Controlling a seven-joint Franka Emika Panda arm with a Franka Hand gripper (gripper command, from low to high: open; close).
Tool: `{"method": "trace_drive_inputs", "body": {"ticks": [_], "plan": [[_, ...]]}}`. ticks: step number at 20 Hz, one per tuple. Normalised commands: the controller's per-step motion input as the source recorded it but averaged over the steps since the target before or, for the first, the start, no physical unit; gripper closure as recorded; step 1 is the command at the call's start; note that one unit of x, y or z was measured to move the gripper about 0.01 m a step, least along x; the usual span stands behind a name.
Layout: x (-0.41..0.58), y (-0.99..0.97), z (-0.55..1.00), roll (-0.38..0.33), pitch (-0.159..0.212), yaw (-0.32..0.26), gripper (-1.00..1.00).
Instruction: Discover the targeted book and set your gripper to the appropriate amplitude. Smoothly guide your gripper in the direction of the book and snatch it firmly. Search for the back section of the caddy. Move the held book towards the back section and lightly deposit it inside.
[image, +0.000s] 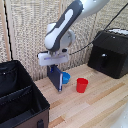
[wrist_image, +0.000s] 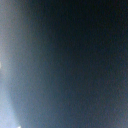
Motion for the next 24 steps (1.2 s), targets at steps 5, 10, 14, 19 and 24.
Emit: {"method": "trace_drive_inputs", "body": {"ticks": [5,10,14,19,24], "plan": [[0.178,0.11,0.98,-0.091,0.0,-0.27,1.0],[0.142,0.0,0.8,-0.082,0.031,-0.331,1.0],[0.137,0.0,0.78,-0.081,0.033,-0.334,1.0],[0.101,0.02,0.78,-0.085,0.009,-0.323,1.0],[0.022,0.21,0.88,-0.023,-0.058,-0.27,1.0]]}}
